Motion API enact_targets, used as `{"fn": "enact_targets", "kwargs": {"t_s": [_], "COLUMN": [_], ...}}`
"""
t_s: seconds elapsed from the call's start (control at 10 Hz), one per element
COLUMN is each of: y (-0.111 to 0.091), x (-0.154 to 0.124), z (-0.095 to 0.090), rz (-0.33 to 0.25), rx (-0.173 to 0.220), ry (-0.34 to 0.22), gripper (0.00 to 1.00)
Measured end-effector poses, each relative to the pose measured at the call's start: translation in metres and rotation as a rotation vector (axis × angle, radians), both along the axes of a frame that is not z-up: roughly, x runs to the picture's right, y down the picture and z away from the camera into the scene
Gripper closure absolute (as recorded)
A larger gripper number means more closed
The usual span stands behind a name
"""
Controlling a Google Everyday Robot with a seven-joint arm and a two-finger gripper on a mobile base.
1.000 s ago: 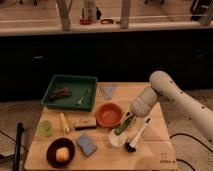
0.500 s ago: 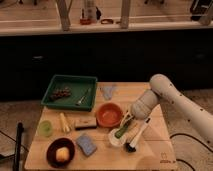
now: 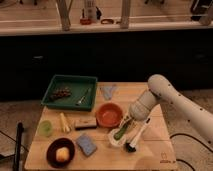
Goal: Place pepper in paper cup
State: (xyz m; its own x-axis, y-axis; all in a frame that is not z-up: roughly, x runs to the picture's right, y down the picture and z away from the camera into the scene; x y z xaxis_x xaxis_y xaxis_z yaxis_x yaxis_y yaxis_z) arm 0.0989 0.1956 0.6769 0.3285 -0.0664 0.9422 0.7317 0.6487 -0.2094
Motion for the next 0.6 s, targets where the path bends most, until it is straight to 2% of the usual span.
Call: {"fn": "enact_targets", "kwargs": {"t_s": [0.6], "y": [0.014], "x": [-0.009], "z": [-0.007], "rz": [-0.021], "rx": [-0.001], "ry": [0.01], "gripper": [1.0]}}
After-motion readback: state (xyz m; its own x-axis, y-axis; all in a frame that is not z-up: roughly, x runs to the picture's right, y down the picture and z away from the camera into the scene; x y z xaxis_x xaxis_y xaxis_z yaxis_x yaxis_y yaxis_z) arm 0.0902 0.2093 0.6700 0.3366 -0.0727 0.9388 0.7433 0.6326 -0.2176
